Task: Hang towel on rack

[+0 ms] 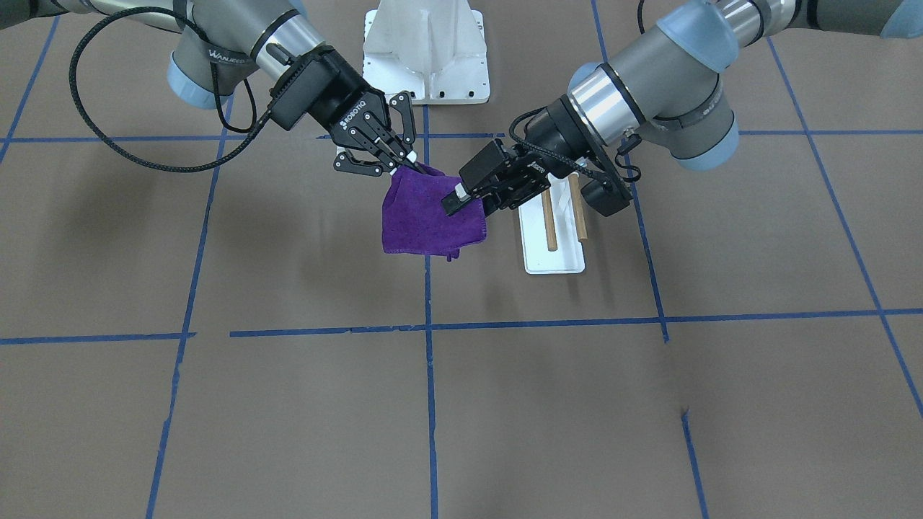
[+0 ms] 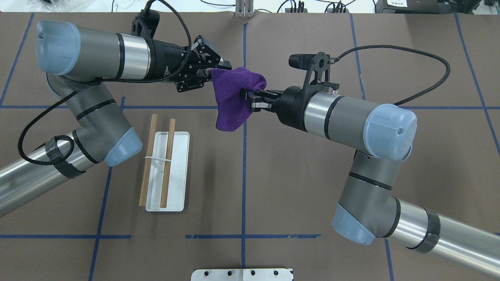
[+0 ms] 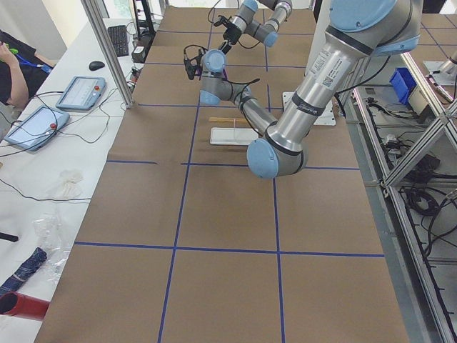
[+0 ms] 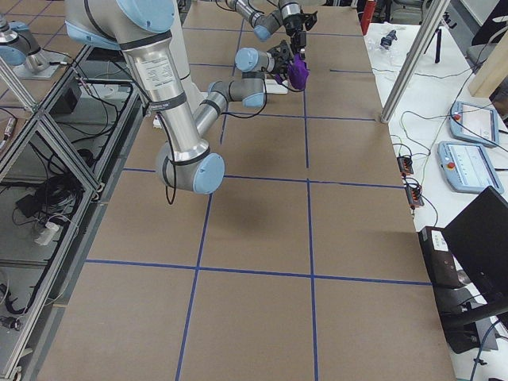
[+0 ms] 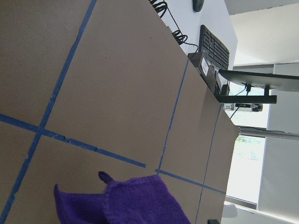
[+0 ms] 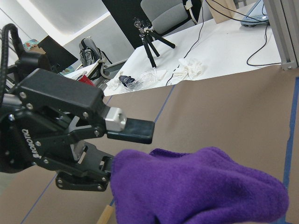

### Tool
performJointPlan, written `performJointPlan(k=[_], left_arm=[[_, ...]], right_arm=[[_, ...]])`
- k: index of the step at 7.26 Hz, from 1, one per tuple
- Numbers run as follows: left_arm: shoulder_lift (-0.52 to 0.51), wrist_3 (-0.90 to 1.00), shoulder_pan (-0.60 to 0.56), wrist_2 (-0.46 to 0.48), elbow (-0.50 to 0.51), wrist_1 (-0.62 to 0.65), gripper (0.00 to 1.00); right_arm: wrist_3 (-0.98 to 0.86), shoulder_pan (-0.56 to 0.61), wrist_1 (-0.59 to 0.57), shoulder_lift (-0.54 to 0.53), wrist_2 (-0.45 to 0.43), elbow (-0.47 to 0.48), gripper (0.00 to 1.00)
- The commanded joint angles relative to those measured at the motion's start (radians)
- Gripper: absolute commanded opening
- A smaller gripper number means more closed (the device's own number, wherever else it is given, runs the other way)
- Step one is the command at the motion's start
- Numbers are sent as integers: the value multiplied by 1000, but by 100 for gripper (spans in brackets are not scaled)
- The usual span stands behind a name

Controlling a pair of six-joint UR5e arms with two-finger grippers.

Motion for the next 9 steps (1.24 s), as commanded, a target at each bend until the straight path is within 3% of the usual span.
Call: performJointPlan(k=[1, 2, 3, 4, 6, 8, 9], left_arm=[[3, -22, -1, -2, -13, -3, 0], [0, -41, -1, -2, -19, -1, 0], [0, -61, -1, -2, -27, -1, 0], [-2, -64, -1, -2, -29, -1, 0], [-2, -64, -1, -2, -36, 0, 0], [0, -64, -7, -2, -53, 6, 0], [0, -76, -8, -2, -65, 11, 0]], right_arm=[[0, 0, 2, -5, 2, 1, 0], [0, 0, 3, -10, 3, 2, 0], [3, 0, 3, -10, 2, 2, 19], [20, -8, -1, -11, -3, 13, 99], [17, -20, -18, -71, 2, 57, 100], [12, -17, -21, -143, 61, 92, 100], [5, -12, -21, -251, 109, 156, 100]])
